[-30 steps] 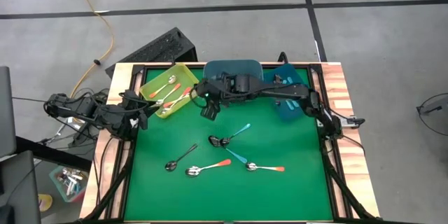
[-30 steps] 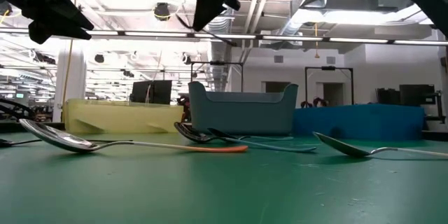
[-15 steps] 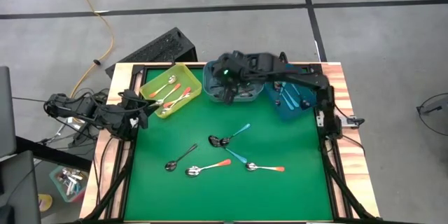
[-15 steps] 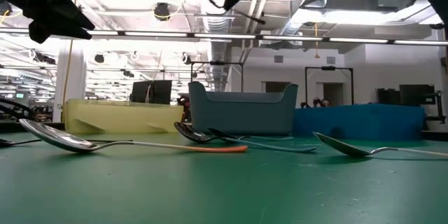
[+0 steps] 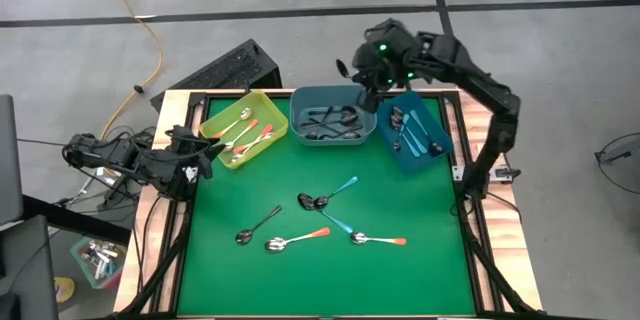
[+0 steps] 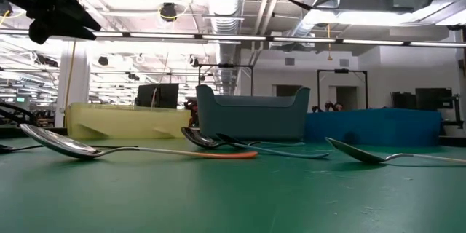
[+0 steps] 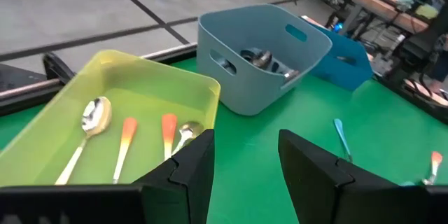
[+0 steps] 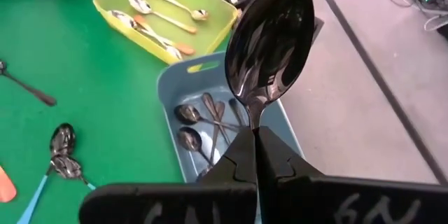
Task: Sort silverware by color (type)
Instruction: Put the black spoon into the light blue bin
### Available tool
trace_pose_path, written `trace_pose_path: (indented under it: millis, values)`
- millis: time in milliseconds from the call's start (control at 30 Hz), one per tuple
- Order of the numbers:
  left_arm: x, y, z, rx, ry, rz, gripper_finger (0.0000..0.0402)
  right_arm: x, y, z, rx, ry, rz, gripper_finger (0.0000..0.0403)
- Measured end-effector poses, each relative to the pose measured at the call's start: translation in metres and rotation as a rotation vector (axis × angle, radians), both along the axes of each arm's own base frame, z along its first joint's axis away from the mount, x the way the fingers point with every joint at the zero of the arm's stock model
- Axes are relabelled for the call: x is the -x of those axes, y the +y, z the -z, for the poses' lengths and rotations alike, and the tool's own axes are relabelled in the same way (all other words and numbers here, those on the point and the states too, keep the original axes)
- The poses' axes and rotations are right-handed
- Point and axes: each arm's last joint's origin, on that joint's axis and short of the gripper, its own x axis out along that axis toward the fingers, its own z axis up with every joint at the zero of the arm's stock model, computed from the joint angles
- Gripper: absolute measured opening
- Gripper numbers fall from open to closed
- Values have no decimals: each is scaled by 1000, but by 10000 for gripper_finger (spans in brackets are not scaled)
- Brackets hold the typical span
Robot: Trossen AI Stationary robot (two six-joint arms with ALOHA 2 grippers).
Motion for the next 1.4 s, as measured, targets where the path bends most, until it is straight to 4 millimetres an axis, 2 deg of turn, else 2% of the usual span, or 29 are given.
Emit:
trace_pose_path:
  millis: [100,200,433,600,733,900,1400]
  values:
    - [0,1,0,-13,-4,-18,143,12,-3,8,-5,2,17,4]
    - [0,1,0,-14,-4,-19,143,15,-5,25,0,-27,13,4]
    - [0,1,0,-10,-6,-19,143,12,-4,75,16,-188,-25,4]
    - [0,1,0,-13,-12,-34,143,5,-3,119,5,-339,-50,5]
    - [1,1,-1,4,-31,-53,143,2,-3,139,6,-391,-54,5]
    - [1,2,-1,2,-53,-92,143,1,-3,151,-1,-387,-73,5]
    - [2,2,0,-21,-25,-89,143,3,-8,150,24,-397,-72,5]
